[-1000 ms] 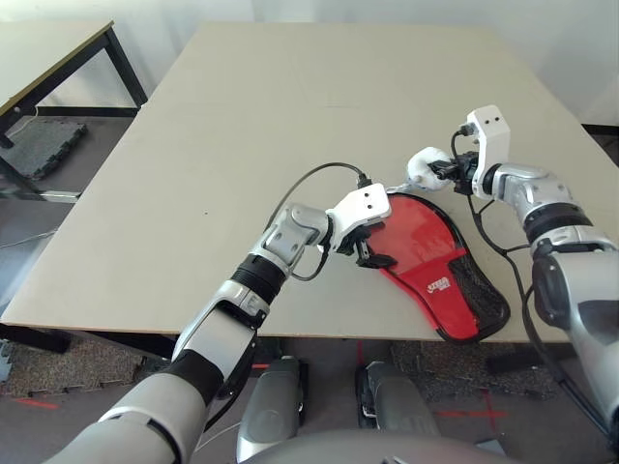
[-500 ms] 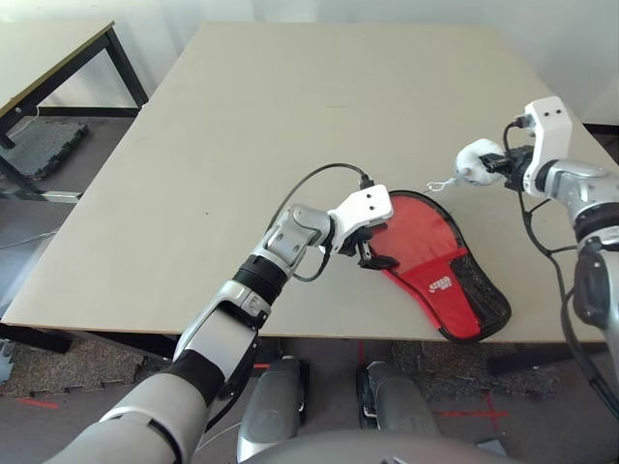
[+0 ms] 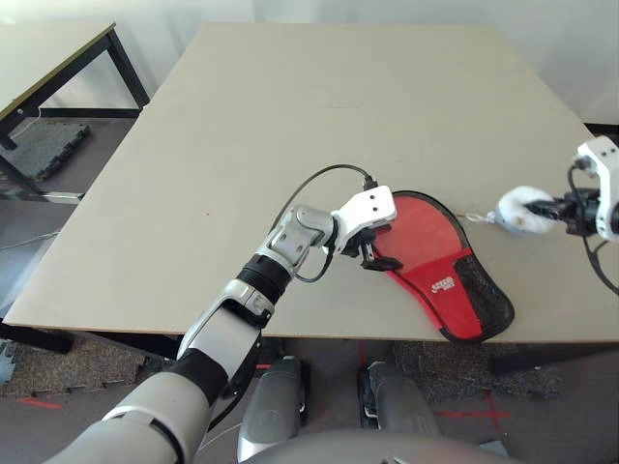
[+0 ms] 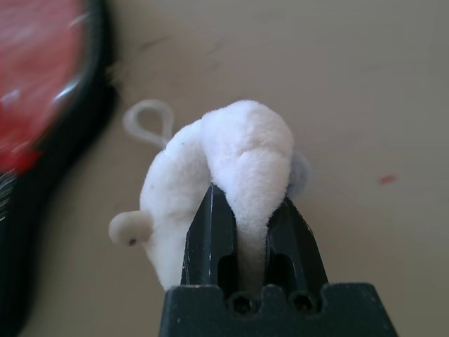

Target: Store the ping-pong paddle in its case and zip it.

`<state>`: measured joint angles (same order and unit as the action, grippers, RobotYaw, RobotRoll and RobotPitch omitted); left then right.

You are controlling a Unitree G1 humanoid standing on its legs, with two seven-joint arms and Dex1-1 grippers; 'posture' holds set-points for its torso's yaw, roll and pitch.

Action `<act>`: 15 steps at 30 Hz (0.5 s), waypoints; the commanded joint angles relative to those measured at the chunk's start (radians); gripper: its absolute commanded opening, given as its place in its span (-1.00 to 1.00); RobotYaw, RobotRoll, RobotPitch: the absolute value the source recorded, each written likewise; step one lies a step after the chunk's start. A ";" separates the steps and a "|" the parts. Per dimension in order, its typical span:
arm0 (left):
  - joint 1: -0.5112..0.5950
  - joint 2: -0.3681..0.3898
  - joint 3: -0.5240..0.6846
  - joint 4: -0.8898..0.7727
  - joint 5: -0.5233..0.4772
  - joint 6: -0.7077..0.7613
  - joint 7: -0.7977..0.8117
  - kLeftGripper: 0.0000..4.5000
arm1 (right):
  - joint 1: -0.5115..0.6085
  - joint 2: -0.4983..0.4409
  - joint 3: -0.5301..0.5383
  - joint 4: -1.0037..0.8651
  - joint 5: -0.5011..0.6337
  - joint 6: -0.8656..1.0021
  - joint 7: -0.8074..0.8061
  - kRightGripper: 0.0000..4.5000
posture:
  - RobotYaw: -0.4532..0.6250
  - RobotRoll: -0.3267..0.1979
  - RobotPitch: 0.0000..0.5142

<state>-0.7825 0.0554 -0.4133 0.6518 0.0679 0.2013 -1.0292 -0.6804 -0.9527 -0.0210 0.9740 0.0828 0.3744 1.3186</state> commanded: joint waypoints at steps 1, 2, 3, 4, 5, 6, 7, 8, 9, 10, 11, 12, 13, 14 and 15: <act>0.008 -0.007 -0.039 0.055 0.034 0.009 -0.005 1.00 | 0.075 -0.032 0.020 -0.187 0.052 0.127 0.129 -0.94 | -0.19 0.25 -0.57; 0.007 -0.009 -0.039 0.057 0.034 0.007 -0.005 1.00 | 0.103 -0.039 0.022 -0.240 0.066 0.159 0.153 -0.94 | -0.19 0.25 -0.57; 0.005 -0.010 -0.038 0.061 0.034 0.005 -0.004 1.00 | 0.131 -0.049 0.028 -0.292 0.078 0.191 0.180 -0.95 | -0.19 0.25 -0.57; 0.004 -0.011 -0.038 0.064 0.035 0.003 -0.004 1.00 | 0.162 -0.063 0.037 -0.348 0.090 0.223 0.209 -0.95 | -0.18 0.25 -0.56; 0.002 -0.013 -0.037 0.068 0.035 0.000 -0.004 1.00 | 0.198 -0.081 0.050 -0.411 0.102 0.256 0.242 -0.95 | -0.18 0.25 -0.56; 0.000 -0.014 -0.036 0.072 0.035 -0.002 -0.003 1.00 | 0.230 -0.100 0.061 -0.466 0.111 0.281 0.266 -0.95 | -0.18 0.25 -0.56; -0.002 -0.015 -0.035 0.076 0.035 -0.004 -0.002 1.00 | 0.258 -0.119 0.077 -0.503 0.114 0.293 0.283 -0.95 | -0.18 0.25 -0.56; -0.004 -0.016 -0.034 0.080 0.035 -0.006 -0.001 1.00 | 0.283 -0.137 0.092 -0.530 0.118 0.297 0.292 -0.95 | -0.18 0.25 -0.56; -0.006 -0.018 -0.033 0.082 0.035 -0.007 0.000 1.00 | 0.306 -0.157 0.109 -0.553 0.119 0.297 0.295 -0.95 | -0.18 0.25 -0.56; -0.006 -0.018 -0.033 0.084 0.035 -0.008 0.001 1.00 | 0.323 -0.172 0.122 -0.566 0.119 0.292 0.296 -0.95 | -0.18 0.25 -0.57; -0.007 -0.019 -0.032 0.086 0.035 -0.009 0.001 1.00 | 0.340 -0.189 0.139 -0.581 0.120 0.285 0.296 -0.95 | -0.18 0.25 -0.57; -0.008 -0.019 -0.032 0.087 0.035 -0.010 0.001 1.00 | 0.356 -0.203 0.155 -0.583 0.120 0.268 0.296 -0.95 | -0.18 0.25 -0.57; -0.008 -0.020 -0.032 0.088 0.035 -0.011 0.002 1.00 | 0.372 -0.220 0.178 -0.582 0.116 0.244 0.296 -0.95 | -0.18 0.25 -0.57; -0.009 -0.021 -0.031 0.089 0.035 -0.012 0.002 1.00 | 0.383 -0.232 0.194 -0.581 0.115 0.226 0.296 -0.95 | -0.18 0.25 -0.57; -0.010 -0.021 -0.031 0.090 0.036 -0.012 0.003 1.00 | 0.389 -0.243 0.209 -0.574 0.101 0.201 0.296 -0.95 | -0.18 0.25 -0.57</act>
<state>-0.8046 0.0371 -0.4137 0.6960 0.0704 0.1765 -1.0309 -0.3175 -1.1714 0.1376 0.3978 0.2068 0.6074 1.6044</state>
